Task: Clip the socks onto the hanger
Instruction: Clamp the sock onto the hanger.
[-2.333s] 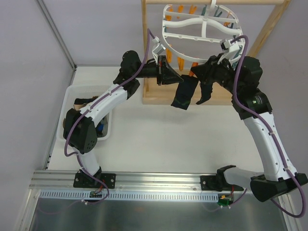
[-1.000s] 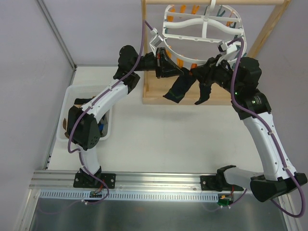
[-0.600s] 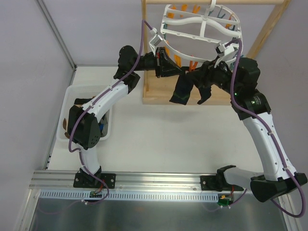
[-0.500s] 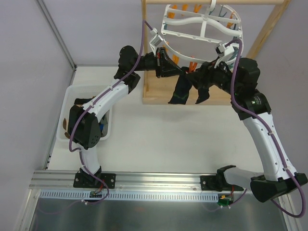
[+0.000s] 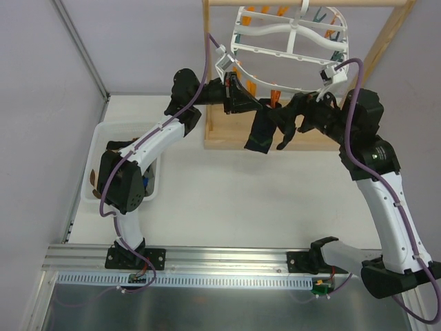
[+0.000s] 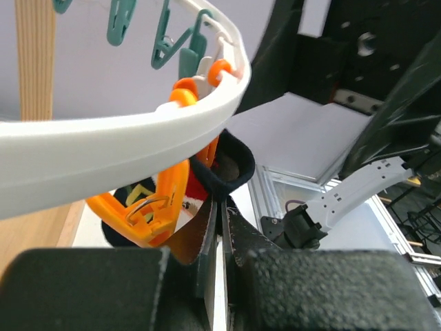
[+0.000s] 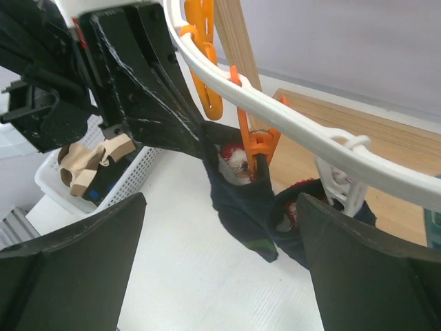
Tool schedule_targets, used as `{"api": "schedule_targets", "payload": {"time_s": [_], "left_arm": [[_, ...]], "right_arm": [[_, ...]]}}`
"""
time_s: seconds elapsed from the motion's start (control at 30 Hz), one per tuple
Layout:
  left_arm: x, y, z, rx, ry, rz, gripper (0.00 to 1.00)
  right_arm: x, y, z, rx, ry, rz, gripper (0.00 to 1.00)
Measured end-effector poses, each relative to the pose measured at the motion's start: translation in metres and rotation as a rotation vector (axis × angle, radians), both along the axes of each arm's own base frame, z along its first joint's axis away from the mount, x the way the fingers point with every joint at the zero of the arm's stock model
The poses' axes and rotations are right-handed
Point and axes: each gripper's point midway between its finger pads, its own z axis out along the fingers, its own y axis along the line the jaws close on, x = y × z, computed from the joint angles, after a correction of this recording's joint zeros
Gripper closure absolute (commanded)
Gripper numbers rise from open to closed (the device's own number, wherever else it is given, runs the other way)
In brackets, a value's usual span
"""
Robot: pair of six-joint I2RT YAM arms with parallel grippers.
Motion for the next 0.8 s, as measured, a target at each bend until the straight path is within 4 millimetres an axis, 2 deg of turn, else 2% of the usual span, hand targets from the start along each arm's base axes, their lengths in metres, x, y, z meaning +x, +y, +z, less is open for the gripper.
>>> {"api": "schedule_targets", "payload": {"time_s": [0.17,0.27,0.37,0.4,0.5,0.6,0.63,0.73,0.8], "left_arm": [[0.012,-0.003,-0.018,0.024,0.023,0.056,0.95],[0.018,-0.003,-0.03,0.041,0.032,0.09,0.91],[0.022,-0.002,-0.042,0.065,0.042,0.126,0.65],[0.023,-0.001,-0.044,0.07,0.042,0.14,0.47],[0.022,0.004,-0.047,0.087,0.037,0.179,0.38],[0.019,0.013,-0.044,0.105,0.019,0.235,0.25],[0.018,0.018,-0.04,0.11,0.009,0.268,0.13],[0.011,0.037,-0.024,0.136,-0.027,0.376,0.06],[0.006,0.057,-0.009,0.148,-0.054,0.473,0.02]], "right_arm": [[-0.011,-0.015,0.011,0.017,0.002,-0.076,0.02],[-0.016,-0.029,0.01,0.009,0.01,-0.144,0.0],[-0.021,-0.041,0.005,0.001,0.012,-0.204,0.0],[-0.024,-0.045,0.002,-0.002,0.014,-0.218,0.0],[-0.035,-0.056,-0.008,-0.013,0.024,-0.257,0.03],[-0.044,-0.063,-0.015,-0.022,0.035,-0.28,0.03],[-0.046,-0.065,-0.017,-0.024,0.036,-0.286,0.03],[-0.055,-0.071,-0.027,-0.03,0.044,-0.301,0.03],[-0.061,-0.075,-0.037,-0.035,0.054,-0.308,0.03]]}}
